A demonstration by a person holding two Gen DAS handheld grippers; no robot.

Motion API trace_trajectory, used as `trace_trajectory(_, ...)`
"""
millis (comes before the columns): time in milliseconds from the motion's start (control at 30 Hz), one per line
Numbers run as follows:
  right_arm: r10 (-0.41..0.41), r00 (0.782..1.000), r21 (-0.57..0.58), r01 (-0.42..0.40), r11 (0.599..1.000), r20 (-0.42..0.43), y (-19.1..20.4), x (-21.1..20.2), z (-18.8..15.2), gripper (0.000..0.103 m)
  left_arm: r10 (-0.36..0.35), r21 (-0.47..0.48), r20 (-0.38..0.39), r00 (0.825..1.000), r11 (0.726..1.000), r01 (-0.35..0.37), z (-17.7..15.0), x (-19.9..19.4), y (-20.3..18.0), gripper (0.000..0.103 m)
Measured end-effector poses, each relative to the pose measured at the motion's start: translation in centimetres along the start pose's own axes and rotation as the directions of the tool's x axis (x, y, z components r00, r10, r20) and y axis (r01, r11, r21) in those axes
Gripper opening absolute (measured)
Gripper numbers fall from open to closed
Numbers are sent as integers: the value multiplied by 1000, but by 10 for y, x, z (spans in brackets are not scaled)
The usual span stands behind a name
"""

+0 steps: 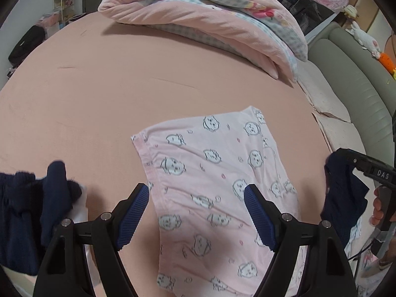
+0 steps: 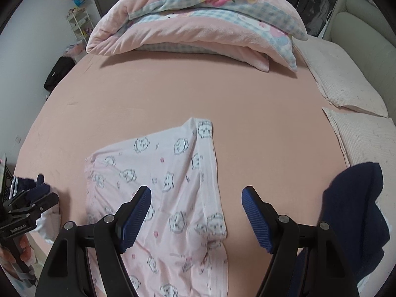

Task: Fold clothes
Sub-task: 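Move both open grippers over the folded pants toward the waistband corners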

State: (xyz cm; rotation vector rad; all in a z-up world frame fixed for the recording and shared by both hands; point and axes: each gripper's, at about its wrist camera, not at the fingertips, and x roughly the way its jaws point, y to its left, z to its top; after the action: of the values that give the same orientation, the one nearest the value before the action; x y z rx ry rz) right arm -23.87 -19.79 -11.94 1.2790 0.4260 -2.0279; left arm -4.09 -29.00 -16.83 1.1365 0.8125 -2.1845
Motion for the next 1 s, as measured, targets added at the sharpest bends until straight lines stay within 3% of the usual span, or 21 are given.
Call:
trace_trajectory(367, 11, 1000, 38, -10, 999, -26, -6, -15, -52, 75, -21, 34, -46, 999, 999, 22, -45, -13, 6, 78)
trace_trajectory(767, 37, 997, 73, -31, 997, -74, -11, -16, -118, 75, 3, 100, -109, 994, 995, 8, -93, -16, 9, 78)
trace_trajectory(1000, 38, 996, 117, -27, 993, -86, -24, -19, -161, 75, -6, 65, -128, 992, 998, 14, -113, -16, 23, 78)
